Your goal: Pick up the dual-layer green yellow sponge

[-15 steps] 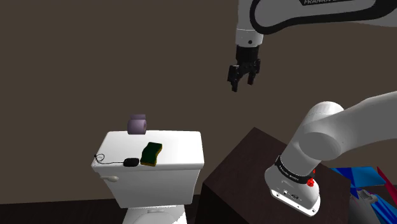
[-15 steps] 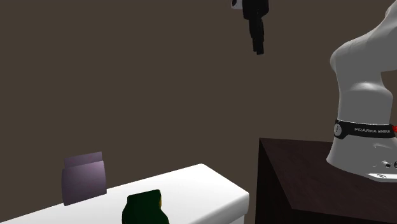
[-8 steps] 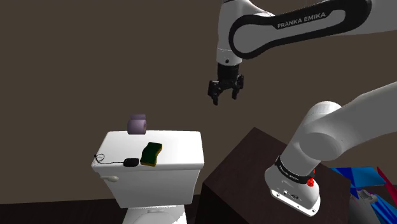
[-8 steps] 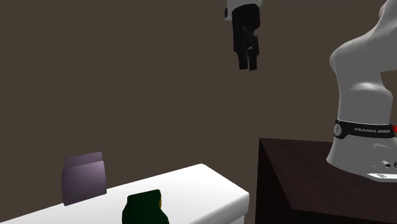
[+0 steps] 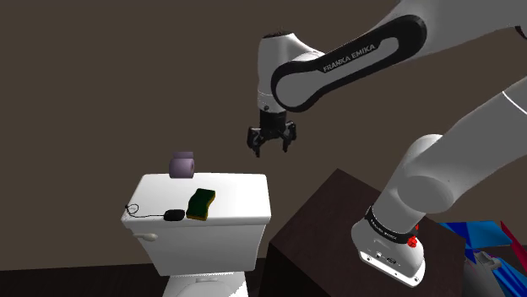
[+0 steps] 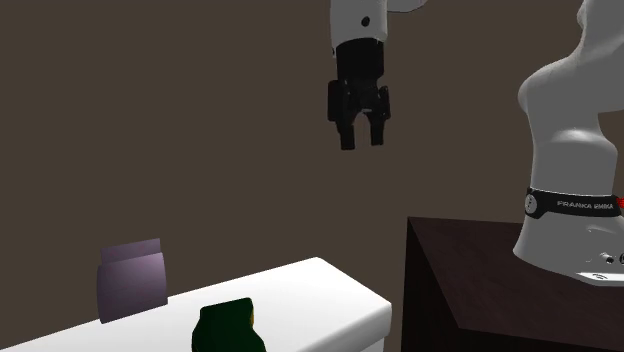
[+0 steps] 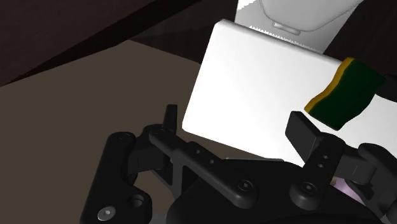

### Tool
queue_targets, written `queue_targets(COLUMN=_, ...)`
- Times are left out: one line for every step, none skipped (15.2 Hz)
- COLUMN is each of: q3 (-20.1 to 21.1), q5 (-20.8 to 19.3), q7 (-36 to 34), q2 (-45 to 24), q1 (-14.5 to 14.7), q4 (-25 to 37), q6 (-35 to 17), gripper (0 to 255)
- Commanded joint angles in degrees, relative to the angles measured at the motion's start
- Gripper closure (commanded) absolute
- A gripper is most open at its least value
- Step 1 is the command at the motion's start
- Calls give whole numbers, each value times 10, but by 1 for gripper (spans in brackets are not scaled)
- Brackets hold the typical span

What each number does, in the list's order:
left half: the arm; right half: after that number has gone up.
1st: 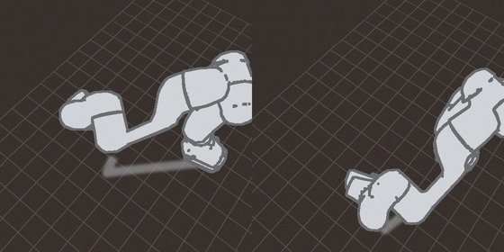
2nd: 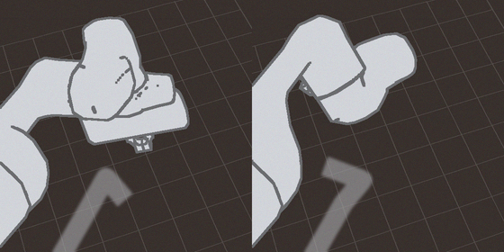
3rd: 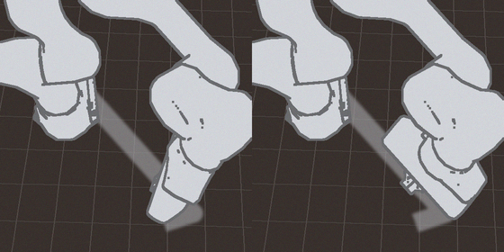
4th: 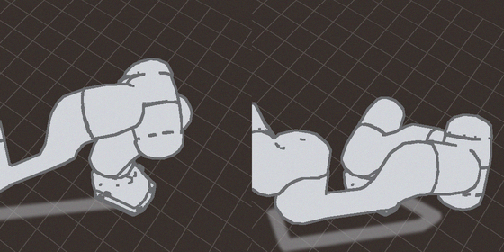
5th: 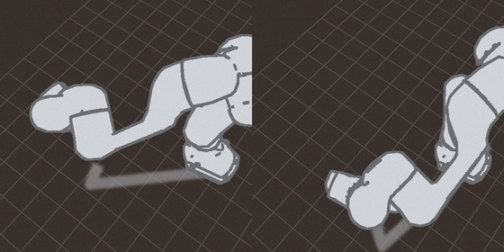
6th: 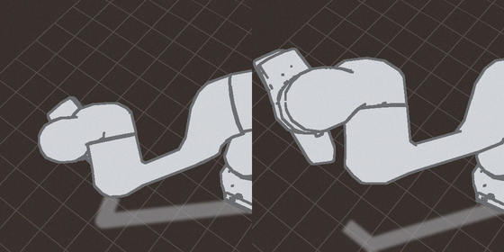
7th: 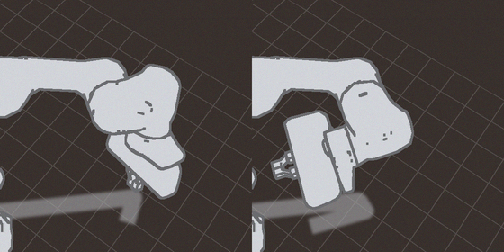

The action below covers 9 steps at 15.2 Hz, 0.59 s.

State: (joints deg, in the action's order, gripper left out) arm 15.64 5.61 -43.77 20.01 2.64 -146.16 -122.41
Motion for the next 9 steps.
queue_targets(q3=20, q5=-4, q7=-46, q2=-45, q1=-2, q4=13, q6=-38, gripper=0)
queue_targets(q3=28, q5=-9, q7=-68, q2=-68, q1=-4, q4=21, q6=-55, gripper=0)
queue_targets(q3=36, q5=-17, q7=-91, q2=-91, q1=-6, q4=31, q6=-71, gripper=0)
queue_targets(q3=43, q5=-25, q7=-114, q2=-115, q1=-8, q4=41, q6=-87, gripper=0)
queue_targets(q3=49, q5=-36, q7=-138, q2=-139, q1=-9, q4=52, q6=-101, gripper=0)
queue_targets(q3=54, q5=-48, q7=-163, q2=-164, q1=-10, q4=64, q6=-114, gripper=0)
queue_targets(q3=58, q5=-62, q7=-189, q2=-189, q1=-10, q4=77, q6=-127, gripper=0)
queue_targets(q3=61, q5=-77, q7=-214, q2=-214, q1=-10, q4=91, q6=-138, gripper=0)
queue_targets(q3=61, q5=-92, q7=-240, q2=-238, q1=-7, q4=105, q6=-148, gripper=0)
